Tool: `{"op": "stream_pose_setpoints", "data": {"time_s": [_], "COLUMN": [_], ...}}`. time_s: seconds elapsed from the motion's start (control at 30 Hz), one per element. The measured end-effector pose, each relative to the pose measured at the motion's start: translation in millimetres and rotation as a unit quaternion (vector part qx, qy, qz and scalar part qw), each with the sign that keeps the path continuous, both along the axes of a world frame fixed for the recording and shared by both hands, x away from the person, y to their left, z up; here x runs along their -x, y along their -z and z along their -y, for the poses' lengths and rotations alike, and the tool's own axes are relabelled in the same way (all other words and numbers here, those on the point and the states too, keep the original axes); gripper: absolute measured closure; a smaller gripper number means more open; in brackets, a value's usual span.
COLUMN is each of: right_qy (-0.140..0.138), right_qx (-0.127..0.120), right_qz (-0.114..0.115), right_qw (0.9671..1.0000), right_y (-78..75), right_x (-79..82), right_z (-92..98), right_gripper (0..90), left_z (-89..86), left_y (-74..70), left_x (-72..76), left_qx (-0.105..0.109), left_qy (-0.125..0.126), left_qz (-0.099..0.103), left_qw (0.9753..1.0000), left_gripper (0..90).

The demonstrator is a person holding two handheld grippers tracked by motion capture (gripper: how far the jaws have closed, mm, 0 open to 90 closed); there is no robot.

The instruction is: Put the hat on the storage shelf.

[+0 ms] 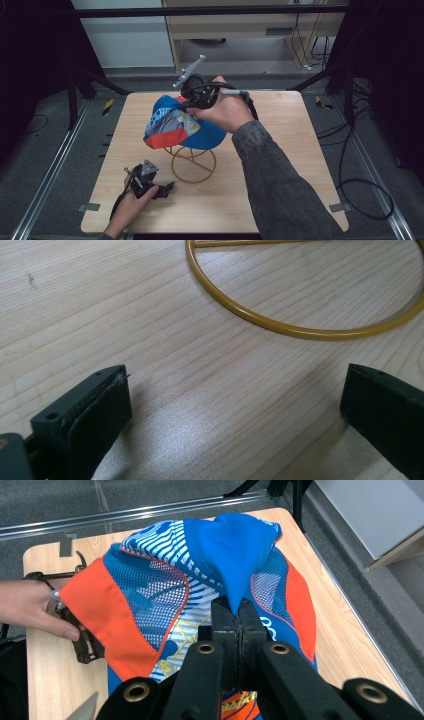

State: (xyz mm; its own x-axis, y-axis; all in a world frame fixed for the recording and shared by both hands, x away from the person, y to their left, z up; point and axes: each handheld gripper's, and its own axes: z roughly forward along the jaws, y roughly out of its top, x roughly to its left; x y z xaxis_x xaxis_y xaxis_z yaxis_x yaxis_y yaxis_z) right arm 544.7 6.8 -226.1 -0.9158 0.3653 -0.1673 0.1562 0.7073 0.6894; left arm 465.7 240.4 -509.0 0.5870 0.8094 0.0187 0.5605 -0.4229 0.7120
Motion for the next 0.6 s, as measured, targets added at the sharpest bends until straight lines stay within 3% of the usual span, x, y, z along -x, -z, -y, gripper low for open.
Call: {"op": "stream_pose_setpoints", "data": {"time_s": [0.6], "right_qy": [-0.004], "right_qx": [0.002], "right_qz": [-0.009], "right_qw": [0.9999], "right_y": [10.4], "right_x": [-0.6], "right_z": [-4.3], "right_gripper": [85.6], "left_z": [0.7], "left_y": [0.1], "left_x": [0.3], "left_qx": [0.001], "left_qy": [0.002], "left_qz": [-0.001], "left_qw": [1.0], "left_gripper": [0.0]}}
